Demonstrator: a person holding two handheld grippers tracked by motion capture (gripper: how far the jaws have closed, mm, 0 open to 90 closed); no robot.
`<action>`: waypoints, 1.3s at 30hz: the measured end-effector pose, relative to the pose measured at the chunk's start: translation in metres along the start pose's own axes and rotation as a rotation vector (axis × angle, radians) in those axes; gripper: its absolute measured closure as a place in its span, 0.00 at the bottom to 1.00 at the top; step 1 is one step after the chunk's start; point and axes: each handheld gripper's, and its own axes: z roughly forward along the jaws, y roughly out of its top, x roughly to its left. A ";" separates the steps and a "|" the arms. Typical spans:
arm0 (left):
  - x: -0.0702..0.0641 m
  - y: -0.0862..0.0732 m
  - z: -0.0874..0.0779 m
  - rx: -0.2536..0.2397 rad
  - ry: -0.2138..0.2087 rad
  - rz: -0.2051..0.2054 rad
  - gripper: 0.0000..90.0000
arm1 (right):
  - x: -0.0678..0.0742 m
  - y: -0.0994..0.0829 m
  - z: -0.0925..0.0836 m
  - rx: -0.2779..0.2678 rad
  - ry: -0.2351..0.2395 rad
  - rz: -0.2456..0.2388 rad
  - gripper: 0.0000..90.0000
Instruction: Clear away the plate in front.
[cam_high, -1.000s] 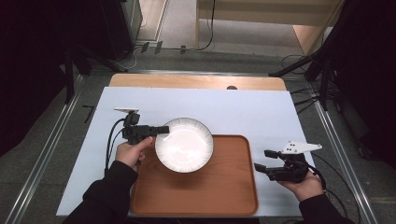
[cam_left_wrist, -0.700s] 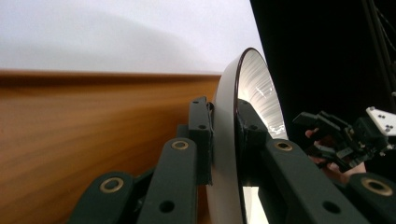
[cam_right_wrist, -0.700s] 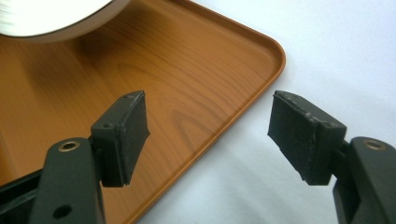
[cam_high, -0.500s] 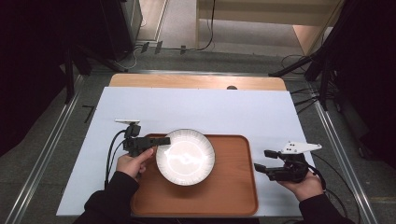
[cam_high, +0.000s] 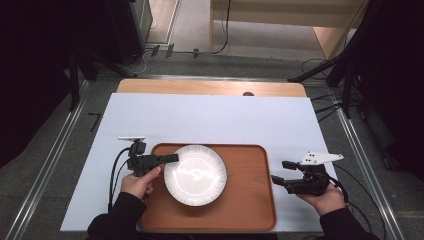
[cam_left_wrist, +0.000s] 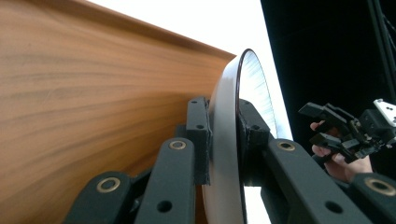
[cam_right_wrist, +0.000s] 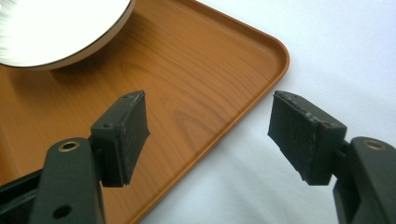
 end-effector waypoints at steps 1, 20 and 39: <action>0.000 0.000 0.000 0.003 0.003 0.001 0.87 | 0.000 0.000 0.000 0.002 0.002 -0.001 0.32; 0.005 -0.005 0.012 0.018 0.014 -0.015 0.87 | 0.000 0.001 0.002 0.012 0.007 -0.007 0.32; 0.004 -0.005 0.022 0.018 0.092 0.042 0.89 | 0.001 0.001 0.003 0.019 0.009 -0.013 0.32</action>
